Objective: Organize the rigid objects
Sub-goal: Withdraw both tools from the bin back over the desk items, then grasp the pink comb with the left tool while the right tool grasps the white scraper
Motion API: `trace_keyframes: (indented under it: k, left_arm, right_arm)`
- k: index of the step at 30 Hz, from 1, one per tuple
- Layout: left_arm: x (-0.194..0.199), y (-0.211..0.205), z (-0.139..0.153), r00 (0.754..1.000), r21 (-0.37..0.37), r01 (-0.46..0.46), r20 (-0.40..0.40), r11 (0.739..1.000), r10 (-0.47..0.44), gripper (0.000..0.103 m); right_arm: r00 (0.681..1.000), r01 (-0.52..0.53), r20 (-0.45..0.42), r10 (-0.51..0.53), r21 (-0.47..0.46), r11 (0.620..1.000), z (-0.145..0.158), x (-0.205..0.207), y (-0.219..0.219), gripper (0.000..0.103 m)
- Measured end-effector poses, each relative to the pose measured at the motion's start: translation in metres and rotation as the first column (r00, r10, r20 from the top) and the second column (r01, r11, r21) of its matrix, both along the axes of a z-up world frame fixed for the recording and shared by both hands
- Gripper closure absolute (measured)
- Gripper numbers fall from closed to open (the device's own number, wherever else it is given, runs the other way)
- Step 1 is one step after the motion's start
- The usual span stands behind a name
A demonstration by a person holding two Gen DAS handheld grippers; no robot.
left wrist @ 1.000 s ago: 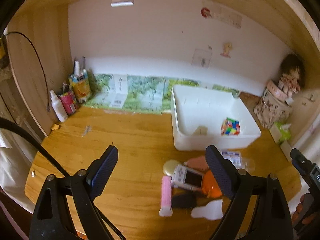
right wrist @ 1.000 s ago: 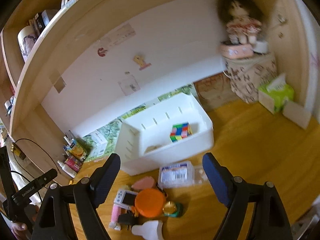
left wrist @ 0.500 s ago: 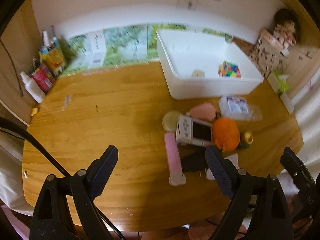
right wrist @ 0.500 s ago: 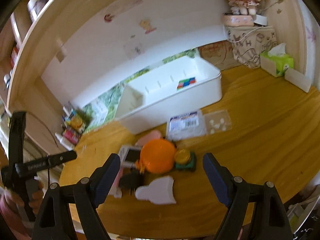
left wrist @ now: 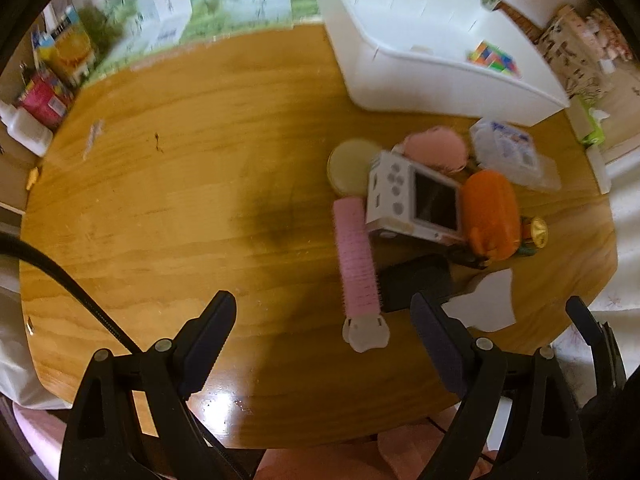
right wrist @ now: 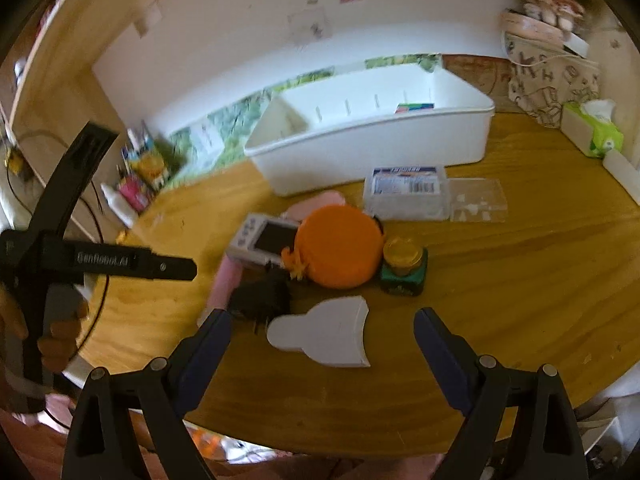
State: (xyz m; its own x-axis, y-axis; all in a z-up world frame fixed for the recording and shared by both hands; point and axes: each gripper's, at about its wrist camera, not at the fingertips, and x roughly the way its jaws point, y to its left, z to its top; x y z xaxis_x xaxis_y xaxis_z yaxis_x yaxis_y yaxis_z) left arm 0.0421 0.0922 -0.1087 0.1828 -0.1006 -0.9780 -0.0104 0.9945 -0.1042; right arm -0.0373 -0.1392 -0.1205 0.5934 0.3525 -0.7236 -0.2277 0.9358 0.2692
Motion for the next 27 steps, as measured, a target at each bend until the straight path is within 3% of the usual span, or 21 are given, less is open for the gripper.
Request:
trace_keyframes:
  k: [4,15,19,27]
  left_arm:
    - [0.007,0.003,-0.016,0.997,-0.031,-0.022,-0.075,0.999,0.019,0.013]
    - [0.023,0.008,-0.047,0.982,-0.038,-0.057,-0.180,0.998,0.049,0.013]
    - [0.030,0.014,-0.047,0.982,-0.057,-0.059,-0.184,0.997,0.048,0.015]
    - [0.048,0.018,-0.048,0.980,-0.055,-0.061,-0.193,0.997,0.049,0.029]
  right_arm:
    - [0.999,-0.046,-0.011,0.045,-0.100,0.994,-0.012,0.001,0.014,0.010]
    - [0.989,-0.136,-0.089,0.120,-0.203,0.970,-0.039,0.014,0.040,0.010]
    - [0.986,-0.153,-0.103,0.133,-0.224,0.962,-0.041,0.021,0.044,0.010]
    - [0.975,-0.202,-0.154,0.162,-0.296,0.933,-0.053,0.036,0.057,0.010]
